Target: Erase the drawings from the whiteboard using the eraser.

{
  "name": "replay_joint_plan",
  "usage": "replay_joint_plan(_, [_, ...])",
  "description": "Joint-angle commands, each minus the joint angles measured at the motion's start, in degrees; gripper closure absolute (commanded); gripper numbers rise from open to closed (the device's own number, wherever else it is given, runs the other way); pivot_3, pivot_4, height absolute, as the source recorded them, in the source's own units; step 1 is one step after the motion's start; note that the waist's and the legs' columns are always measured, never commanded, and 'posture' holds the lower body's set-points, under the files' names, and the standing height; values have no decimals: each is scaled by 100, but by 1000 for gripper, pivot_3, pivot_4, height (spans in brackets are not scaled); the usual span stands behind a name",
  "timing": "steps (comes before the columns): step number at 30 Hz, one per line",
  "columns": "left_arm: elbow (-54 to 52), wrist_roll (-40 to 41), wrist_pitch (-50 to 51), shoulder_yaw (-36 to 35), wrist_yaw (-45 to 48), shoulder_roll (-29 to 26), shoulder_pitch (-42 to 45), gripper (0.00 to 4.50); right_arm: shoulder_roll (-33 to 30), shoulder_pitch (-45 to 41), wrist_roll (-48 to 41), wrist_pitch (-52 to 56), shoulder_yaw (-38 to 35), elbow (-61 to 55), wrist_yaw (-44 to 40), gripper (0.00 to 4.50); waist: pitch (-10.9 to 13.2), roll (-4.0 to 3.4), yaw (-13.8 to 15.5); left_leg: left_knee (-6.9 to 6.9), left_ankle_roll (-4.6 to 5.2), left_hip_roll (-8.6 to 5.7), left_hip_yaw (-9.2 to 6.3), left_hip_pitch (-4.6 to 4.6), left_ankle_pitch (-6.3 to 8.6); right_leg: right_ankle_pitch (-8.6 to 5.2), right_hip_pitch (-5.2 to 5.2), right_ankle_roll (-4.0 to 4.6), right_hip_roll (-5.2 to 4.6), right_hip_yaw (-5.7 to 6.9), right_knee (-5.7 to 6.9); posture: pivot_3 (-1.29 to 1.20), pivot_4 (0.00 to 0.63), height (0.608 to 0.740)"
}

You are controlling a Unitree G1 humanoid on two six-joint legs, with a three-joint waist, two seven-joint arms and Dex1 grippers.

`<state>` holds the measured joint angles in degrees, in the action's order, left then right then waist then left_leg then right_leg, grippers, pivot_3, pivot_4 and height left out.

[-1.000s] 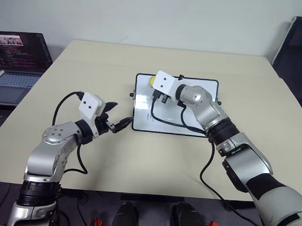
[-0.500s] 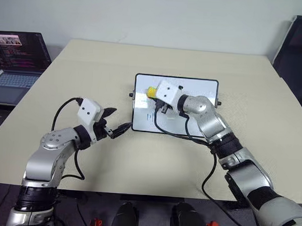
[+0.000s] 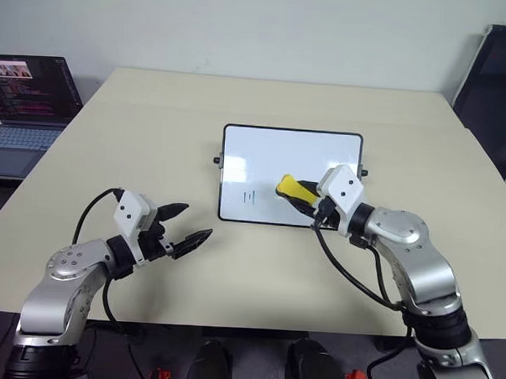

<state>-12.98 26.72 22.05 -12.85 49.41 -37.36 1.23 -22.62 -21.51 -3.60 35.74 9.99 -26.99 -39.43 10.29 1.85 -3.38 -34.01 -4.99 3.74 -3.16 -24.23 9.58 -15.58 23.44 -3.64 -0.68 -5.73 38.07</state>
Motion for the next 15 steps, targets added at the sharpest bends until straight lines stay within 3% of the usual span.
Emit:
replay_joint_plan(1, [-142,84,-124,-171,11,-77,56,0,-49,355,-226,65,-52,-473,67,3353,0,0,7,0,0,0,0,0,0,0,0,0,0,0,-1,0,150,740])
replay_joint_plan(15, [-40,-83,-101,-270,-206,-223,50,0,-259,737,-97,-98,360,-479,340,3353,-1,2,9,0,0,0,5,-1,0,-1,0,-1,-1,-3,-7,0,150,740])
